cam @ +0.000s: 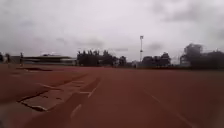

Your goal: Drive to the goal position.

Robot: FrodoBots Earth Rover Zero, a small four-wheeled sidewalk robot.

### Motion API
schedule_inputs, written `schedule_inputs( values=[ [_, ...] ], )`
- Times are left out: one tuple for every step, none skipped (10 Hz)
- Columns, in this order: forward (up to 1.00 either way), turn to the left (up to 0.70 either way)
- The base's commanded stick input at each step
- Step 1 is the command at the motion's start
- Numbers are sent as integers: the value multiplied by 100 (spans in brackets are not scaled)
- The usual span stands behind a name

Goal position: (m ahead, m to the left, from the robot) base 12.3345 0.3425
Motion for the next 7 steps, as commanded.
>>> schedule_inputs(
  values=[
    [50, 0],
    [50, 0],
    [50, 0],
    [50, 0],
    [50, 0],
    [50, 0],
    [50, 0]
  ],
)
